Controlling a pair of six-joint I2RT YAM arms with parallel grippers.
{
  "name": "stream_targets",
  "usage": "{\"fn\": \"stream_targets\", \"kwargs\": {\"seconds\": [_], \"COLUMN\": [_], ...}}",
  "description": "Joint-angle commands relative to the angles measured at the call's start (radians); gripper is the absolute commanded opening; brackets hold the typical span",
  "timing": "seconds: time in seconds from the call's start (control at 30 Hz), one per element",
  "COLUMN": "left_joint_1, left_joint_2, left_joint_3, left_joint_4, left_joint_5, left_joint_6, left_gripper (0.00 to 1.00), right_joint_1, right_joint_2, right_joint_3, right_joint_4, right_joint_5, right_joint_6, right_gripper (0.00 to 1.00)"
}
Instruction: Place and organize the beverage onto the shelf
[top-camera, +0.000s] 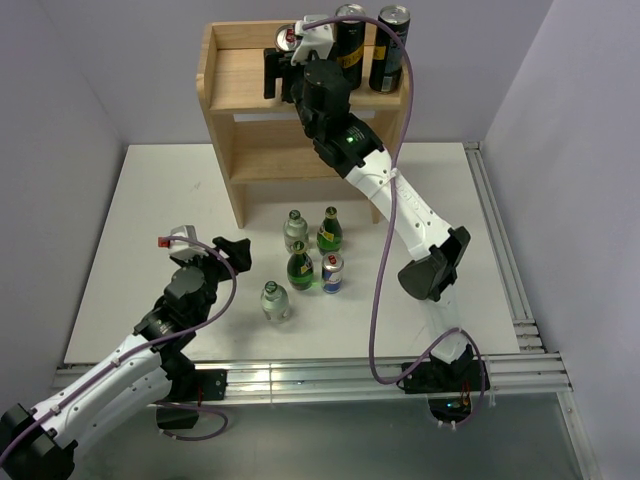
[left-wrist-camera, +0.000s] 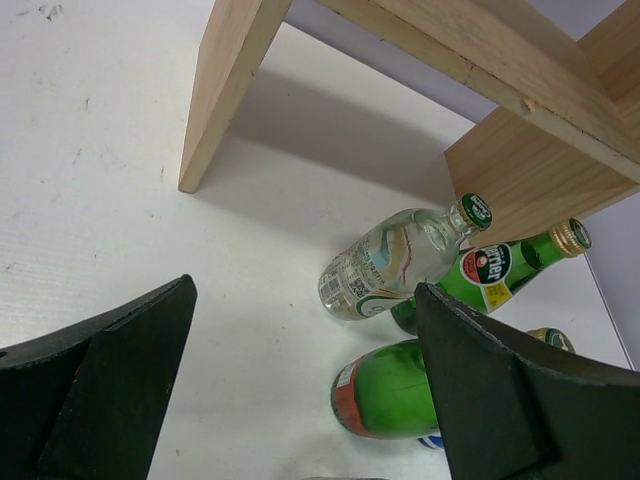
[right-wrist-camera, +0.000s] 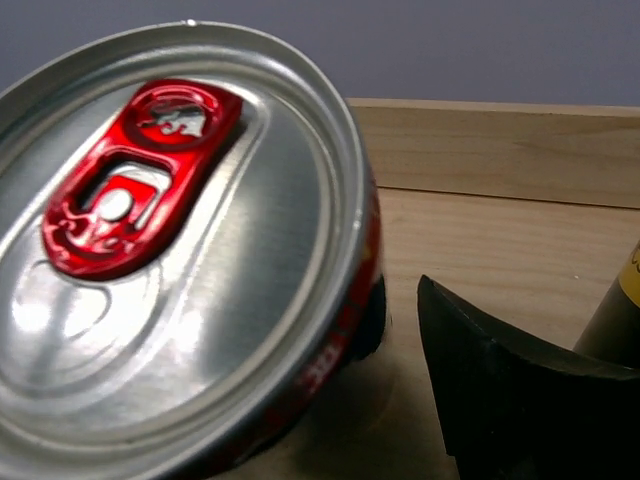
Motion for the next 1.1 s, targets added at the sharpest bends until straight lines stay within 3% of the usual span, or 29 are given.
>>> {"fn": "stream_targets", "kwargs": {"seconds": [0.0, 0.6, 0.87, 1.07], "left_joint_1": [-0.002, -0.002, -0.002, -0.002], "left_joint_2": [0.001, 0.040, 0.041, 0.025], "left_joint_3": [-0.001, -0.004, -0.001, 0.007], "left_joint_4": [0.037, 0.063, 0.057, 0.035], "left_joint_5": [0.018, 0.017, 0.013, 0.007], "left_joint_6": [-0.009, -0.009, -0.011, -0.006], "left_gripper": [0.98, 0.98, 0.98, 0.98], "right_joint_1": [-0.005, -0.009, -0.008, 0.004], "right_joint_2": [0.025, 0.054, -0.012, -0.083], "right_joint_3": [0.007, -0.005, -0.116, -0.231], "right_joint_4": [0.068, 0.166, 0.169, 0.182], "right_joint_5": [0.011, 0.033, 0.053, 0.072], "right_joint_6": [-0.016, -0.053, -0.036, -0.023], "right_gripper": [0.89, 0.89, 0.89, 0.94]}}
